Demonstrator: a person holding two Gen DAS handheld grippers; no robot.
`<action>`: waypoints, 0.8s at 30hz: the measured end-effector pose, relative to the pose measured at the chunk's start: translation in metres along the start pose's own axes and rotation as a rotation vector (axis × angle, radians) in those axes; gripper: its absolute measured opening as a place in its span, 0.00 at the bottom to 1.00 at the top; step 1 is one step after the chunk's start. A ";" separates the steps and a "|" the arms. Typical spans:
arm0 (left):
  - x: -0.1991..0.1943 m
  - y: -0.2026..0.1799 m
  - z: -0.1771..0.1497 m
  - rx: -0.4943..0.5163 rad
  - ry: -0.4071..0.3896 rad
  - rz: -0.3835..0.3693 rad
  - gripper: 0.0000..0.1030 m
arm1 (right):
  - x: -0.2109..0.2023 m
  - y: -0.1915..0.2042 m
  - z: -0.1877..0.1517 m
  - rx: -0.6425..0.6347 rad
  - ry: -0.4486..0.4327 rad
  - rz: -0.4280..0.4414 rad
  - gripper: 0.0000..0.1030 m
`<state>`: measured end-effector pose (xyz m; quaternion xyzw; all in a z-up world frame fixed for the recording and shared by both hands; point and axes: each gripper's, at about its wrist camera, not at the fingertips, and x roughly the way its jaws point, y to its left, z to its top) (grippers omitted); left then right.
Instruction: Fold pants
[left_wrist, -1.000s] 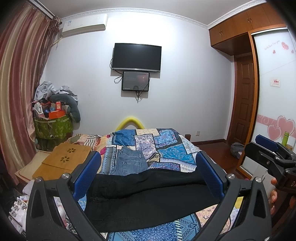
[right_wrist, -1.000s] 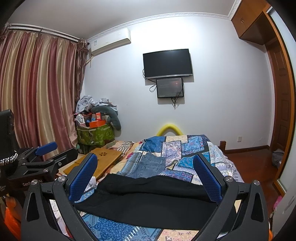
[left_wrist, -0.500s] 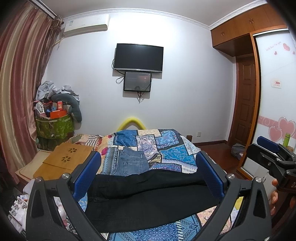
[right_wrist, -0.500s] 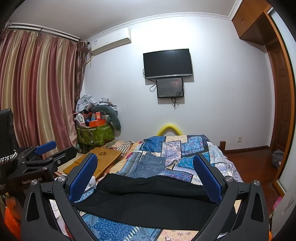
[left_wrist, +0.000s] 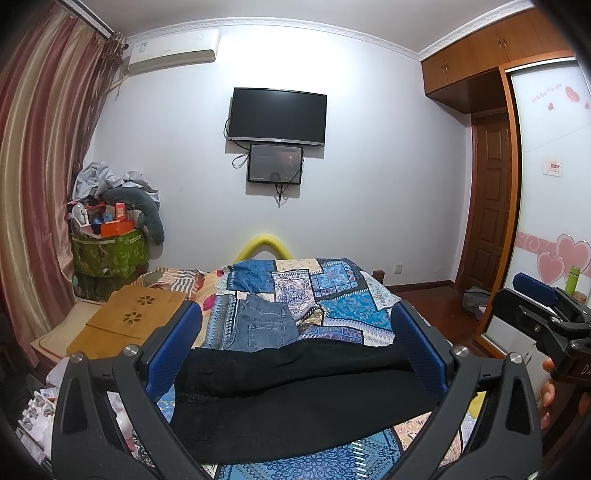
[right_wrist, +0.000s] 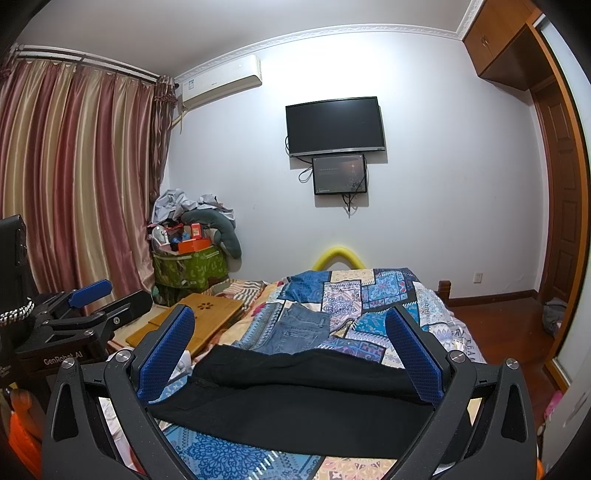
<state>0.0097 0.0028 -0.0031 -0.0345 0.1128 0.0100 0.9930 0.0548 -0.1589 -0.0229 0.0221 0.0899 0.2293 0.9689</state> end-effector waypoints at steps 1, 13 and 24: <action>0.000 0.000 0.000 0.000 0.000 0.000 1.00 | 0.000 0.000 0.000 0.000 0.001 0.000 1.00; 0.006 0.002 -0.002 0.000 0.005 0.007 1.00 | 0.007 -0.003 -0.003 0.007 0.018 -0.003 1.00; 0.086 0.030 -0.005 -0.017 0.120 0.054 1.00 | 0.060 -0.024 -0.014 0.026 0.098 -0.007 1.00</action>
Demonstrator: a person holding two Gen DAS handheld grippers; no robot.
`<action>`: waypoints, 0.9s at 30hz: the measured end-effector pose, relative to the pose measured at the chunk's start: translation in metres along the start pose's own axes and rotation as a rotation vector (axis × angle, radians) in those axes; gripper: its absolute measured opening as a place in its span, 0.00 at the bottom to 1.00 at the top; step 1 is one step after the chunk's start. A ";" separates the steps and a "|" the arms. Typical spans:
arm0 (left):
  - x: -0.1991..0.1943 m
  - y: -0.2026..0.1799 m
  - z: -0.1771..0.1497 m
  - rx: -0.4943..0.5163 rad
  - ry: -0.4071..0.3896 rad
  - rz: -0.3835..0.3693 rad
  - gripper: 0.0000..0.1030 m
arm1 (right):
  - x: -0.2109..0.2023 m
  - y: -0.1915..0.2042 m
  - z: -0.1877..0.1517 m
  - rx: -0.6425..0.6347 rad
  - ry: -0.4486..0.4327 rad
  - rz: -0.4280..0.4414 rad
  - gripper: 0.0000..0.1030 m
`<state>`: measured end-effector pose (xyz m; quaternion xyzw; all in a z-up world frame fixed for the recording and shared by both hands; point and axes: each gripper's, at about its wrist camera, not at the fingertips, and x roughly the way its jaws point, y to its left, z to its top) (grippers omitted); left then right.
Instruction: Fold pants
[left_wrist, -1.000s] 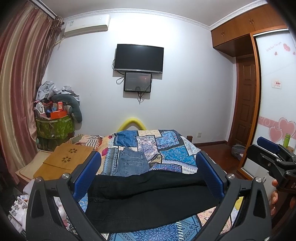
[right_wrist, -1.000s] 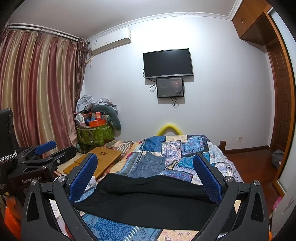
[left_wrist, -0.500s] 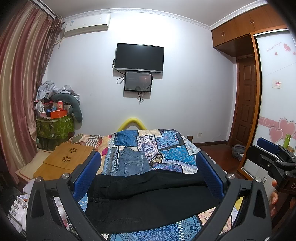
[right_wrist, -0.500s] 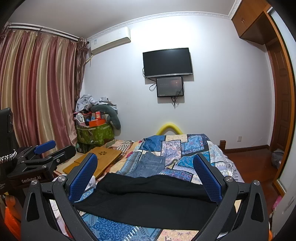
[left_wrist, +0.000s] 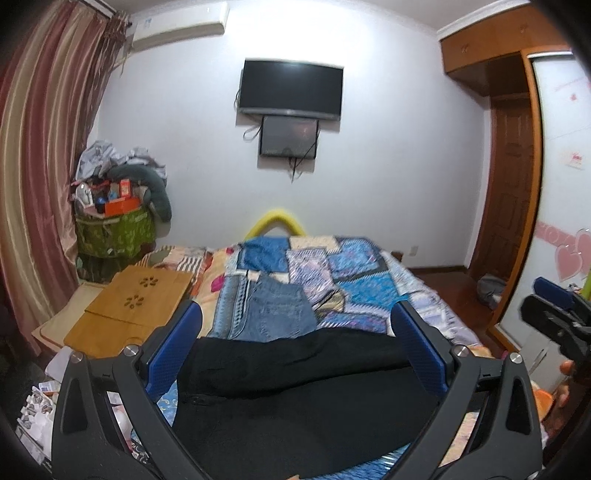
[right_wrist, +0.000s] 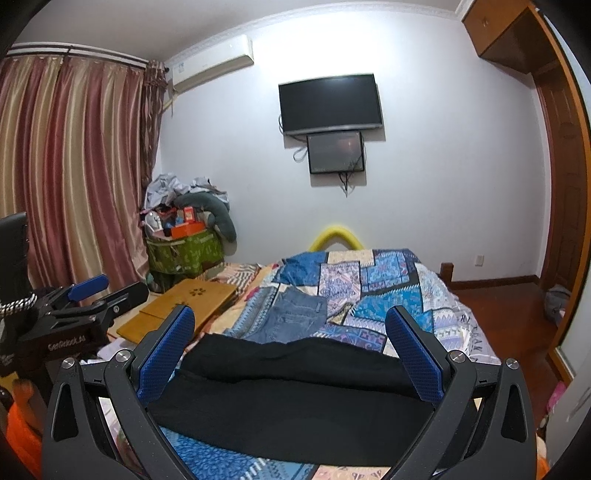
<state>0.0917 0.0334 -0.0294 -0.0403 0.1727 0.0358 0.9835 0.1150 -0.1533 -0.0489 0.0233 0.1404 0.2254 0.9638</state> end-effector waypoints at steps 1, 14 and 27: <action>0.013 0.004 0.000 -0.001 0.016 0.016 1.00 | 0.007 -0.004 -0.002 0.003 0.013 -0.002 1.00; 0.211 0.096 -0.030 -0.021 0.334 0.173 0.95 | 0.137 -0.072 -0.035 -0.044 0.290 -0.075 1.00; 0.375 0.180 -0.082 -0.056 0.633 0.216 0.85 | 0.271 -0.128 -0.070 -0.069 0.574 -0.002 1.00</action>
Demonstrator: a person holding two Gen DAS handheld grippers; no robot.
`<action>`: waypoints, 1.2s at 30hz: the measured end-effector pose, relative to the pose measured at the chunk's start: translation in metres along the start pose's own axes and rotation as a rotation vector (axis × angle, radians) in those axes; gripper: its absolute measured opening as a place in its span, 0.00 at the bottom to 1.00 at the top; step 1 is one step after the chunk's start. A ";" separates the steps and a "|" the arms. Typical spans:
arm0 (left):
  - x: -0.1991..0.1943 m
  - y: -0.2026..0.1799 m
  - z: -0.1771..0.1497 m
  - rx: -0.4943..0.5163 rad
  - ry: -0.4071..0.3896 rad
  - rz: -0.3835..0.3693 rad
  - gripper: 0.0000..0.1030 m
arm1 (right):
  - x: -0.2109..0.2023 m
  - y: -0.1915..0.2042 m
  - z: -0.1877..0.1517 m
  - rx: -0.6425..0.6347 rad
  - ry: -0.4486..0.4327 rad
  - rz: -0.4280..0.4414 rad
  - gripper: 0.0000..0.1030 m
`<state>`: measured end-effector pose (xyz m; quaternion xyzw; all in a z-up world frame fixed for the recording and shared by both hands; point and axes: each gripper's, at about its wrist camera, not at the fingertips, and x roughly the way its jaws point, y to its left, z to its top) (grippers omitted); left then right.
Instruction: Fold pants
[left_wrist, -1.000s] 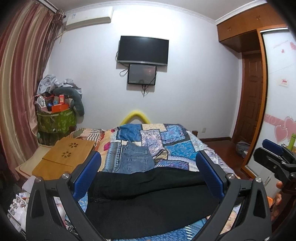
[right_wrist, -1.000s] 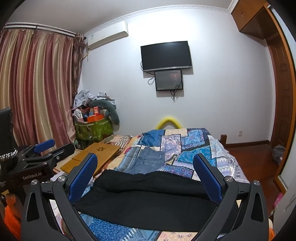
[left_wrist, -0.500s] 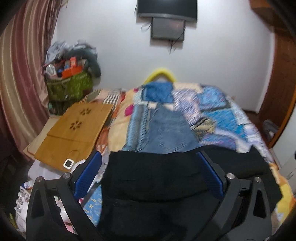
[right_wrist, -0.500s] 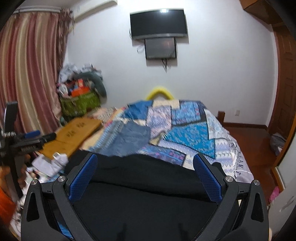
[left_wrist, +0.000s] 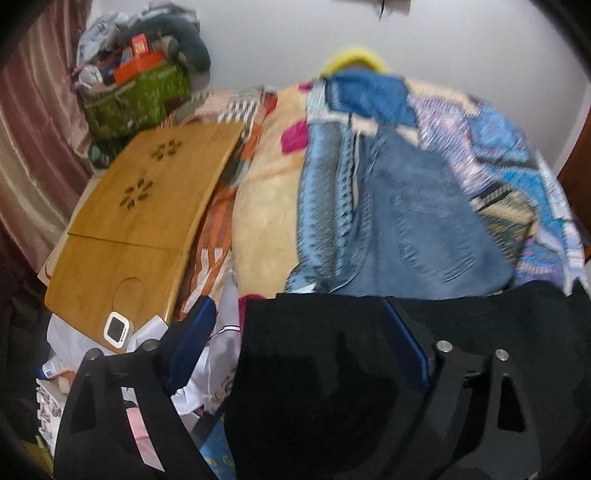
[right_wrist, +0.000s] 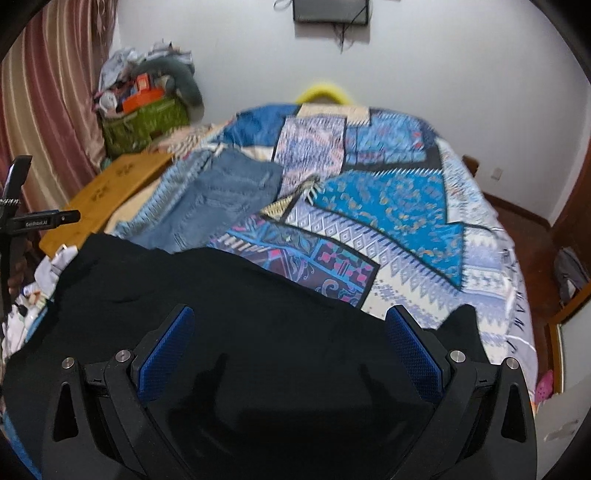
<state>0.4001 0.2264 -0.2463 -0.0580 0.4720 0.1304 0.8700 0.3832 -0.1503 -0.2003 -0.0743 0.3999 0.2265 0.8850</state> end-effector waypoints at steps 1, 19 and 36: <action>0.012 -0.001 0.000 0.013 0.026 0.013 0.84 | 0.009 -0.002 0.002 -0.008 0.019 0.010 1.00; 0.076 0.004 -0.023 -0.017 0.191 -0.059 0.27 | 0.090 -0.003 0.015 -0.103 0.155 0.108 0.56; -0.023 -0.010 0.012 0.070 -0.001 -0.017 0.11 | 0.032 0.005 0.041 -0.076 -0.022 0.030 0.05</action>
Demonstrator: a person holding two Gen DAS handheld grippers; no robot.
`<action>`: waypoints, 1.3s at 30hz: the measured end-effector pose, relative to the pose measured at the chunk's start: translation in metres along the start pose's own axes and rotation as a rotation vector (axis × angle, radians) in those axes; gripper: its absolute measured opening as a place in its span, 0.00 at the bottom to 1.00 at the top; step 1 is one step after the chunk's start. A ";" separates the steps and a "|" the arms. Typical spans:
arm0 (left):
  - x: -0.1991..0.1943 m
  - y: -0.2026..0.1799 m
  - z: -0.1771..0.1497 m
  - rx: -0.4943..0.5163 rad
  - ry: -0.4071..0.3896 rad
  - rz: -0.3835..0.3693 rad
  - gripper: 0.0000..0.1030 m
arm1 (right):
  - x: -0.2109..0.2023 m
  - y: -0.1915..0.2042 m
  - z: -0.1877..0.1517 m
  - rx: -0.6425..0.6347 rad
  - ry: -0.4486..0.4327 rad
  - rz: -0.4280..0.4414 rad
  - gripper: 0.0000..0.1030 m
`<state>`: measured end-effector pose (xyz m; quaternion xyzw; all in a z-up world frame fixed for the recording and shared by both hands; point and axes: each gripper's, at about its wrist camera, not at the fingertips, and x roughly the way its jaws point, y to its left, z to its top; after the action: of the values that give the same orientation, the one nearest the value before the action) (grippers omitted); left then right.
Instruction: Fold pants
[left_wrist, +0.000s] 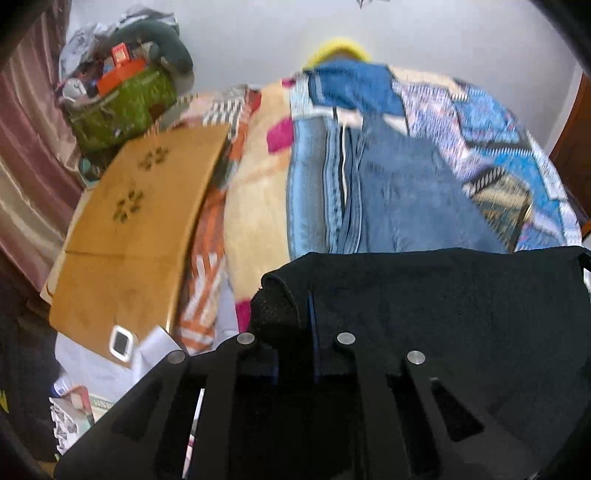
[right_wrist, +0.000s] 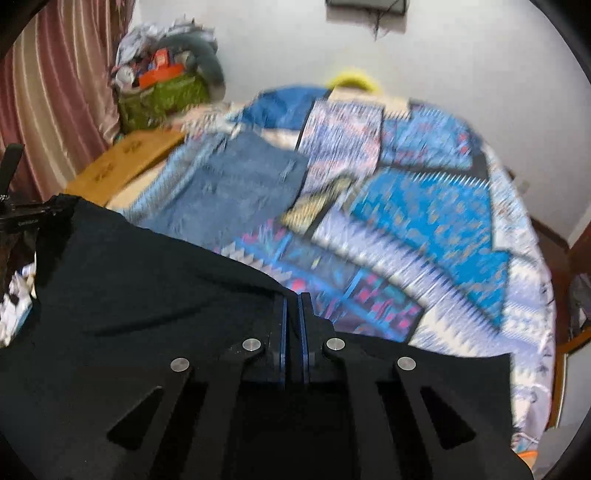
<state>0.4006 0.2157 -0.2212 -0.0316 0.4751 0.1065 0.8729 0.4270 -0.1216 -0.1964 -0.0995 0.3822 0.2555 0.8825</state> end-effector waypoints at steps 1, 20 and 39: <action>-0.010 -0.001 0.006 0.002 -0.025 0.001 0.11 | -0.008 0.000 0.004 0.002 -0.021 -0.009 0.05; -0.134 0.006 -0.079 0.016 -0.166 -0.032 0.11 | -0.128 0.043 -0.047 -0.005 -0.117 -0.002 0.05; -0.117 0.018 -0.233 -0.024 0.022 -0.020 0.10 | -0.136 0.085 -0.159 0.056 -0.002 0.070 0.04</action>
<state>0.1433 0.1790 -0.2496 -0.0482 0.4829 0.1030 0.8683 0.2046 -0.1592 -0.2052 -0.0613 0.3915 0.2754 0.8759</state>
